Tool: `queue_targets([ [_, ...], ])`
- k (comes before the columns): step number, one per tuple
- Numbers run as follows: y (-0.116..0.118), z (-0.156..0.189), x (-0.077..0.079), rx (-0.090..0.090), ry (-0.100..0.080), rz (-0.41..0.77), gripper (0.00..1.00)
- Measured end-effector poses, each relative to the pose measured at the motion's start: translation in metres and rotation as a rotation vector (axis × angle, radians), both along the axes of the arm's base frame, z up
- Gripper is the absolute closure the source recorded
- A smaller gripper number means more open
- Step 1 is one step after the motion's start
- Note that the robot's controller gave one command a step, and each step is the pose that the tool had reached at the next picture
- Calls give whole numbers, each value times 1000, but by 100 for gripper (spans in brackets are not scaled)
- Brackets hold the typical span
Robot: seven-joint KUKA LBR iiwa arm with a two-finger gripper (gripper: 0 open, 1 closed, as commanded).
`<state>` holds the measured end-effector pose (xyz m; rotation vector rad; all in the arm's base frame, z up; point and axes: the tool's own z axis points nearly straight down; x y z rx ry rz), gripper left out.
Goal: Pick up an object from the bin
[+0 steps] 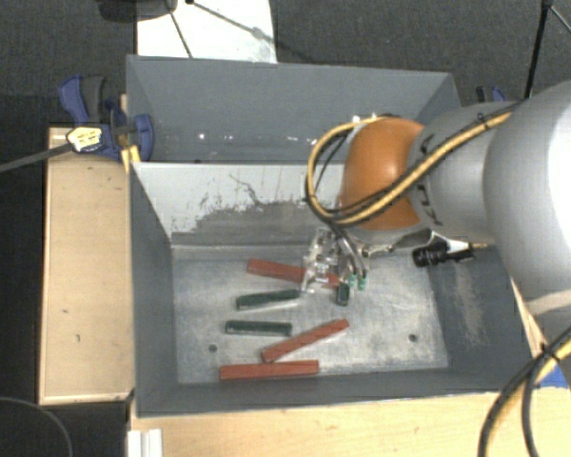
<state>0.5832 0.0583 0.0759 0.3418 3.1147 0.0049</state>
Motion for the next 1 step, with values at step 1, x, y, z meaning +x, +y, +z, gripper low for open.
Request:
queue_targets([
  [1, 5, 165, 2, -1, 1, 37, 100],
])
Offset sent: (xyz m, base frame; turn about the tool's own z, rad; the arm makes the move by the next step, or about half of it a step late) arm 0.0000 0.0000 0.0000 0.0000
